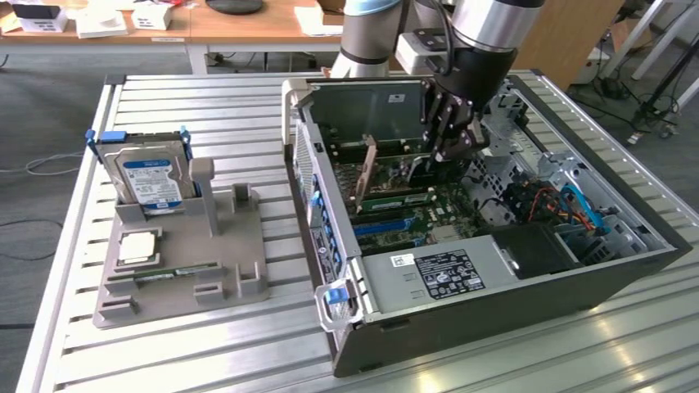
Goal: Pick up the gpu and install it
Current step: 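Insert the gpu into the slot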
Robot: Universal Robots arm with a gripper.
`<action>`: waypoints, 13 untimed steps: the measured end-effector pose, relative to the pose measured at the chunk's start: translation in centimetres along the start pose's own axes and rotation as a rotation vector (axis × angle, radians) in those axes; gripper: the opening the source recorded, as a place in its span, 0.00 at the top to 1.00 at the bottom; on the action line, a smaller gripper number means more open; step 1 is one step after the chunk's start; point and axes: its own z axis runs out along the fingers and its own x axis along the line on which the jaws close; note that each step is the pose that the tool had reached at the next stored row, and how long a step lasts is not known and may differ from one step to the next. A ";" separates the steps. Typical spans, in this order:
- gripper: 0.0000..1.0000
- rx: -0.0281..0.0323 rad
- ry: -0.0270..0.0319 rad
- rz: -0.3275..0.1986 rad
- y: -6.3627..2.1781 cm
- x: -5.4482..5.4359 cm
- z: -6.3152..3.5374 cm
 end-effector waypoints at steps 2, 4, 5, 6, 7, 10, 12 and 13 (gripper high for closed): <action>0.73 0.0001 -0.0001 0.000 0.00 0.0 0.05; 0.73 0.0000 0.0001 0.000 0.00 0.0 0.09; 0.73 0.0000 0.0000 0.000 0.00 0.0 0.11; 0.73 0.0000 0.0000 0.000 0.00 0.0 0.13; 0.73 -0.0001 0.0000 0.000 0.00 0.0 0.17; 0.73 0.0001 -0.0003 0.000 -0.01 0.0 0.23; 0.73 0.0000 -0.0007 0.000 0.00 0.0 0.27; 0.73 0.0001 -0.0008 0.000 0.00 0.0 0.29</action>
